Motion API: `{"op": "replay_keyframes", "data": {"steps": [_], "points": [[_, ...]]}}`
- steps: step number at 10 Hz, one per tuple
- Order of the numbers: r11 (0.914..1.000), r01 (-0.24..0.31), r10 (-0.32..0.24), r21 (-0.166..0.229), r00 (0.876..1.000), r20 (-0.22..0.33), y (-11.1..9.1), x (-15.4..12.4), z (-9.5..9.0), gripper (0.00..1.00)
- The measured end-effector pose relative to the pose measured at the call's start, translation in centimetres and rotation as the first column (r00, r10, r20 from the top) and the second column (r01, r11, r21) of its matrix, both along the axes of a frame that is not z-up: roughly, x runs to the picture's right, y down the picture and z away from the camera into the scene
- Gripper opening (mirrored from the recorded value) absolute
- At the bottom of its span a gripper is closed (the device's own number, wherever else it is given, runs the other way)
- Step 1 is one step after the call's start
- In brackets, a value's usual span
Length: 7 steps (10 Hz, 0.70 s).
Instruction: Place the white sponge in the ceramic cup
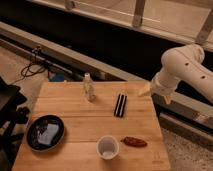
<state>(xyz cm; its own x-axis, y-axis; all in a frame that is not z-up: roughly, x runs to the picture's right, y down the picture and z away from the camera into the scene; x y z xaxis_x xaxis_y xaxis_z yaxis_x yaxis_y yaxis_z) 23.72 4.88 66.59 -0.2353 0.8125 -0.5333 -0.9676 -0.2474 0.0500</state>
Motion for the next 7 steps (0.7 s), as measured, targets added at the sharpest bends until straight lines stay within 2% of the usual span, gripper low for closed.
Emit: {"op": "replay_keyframes", "data": {"steps": [7], "points": [[1.0,0.002,-0.002,0.0,1.0,0.003,-0.04,-0.18,0.03,0.8]]}}
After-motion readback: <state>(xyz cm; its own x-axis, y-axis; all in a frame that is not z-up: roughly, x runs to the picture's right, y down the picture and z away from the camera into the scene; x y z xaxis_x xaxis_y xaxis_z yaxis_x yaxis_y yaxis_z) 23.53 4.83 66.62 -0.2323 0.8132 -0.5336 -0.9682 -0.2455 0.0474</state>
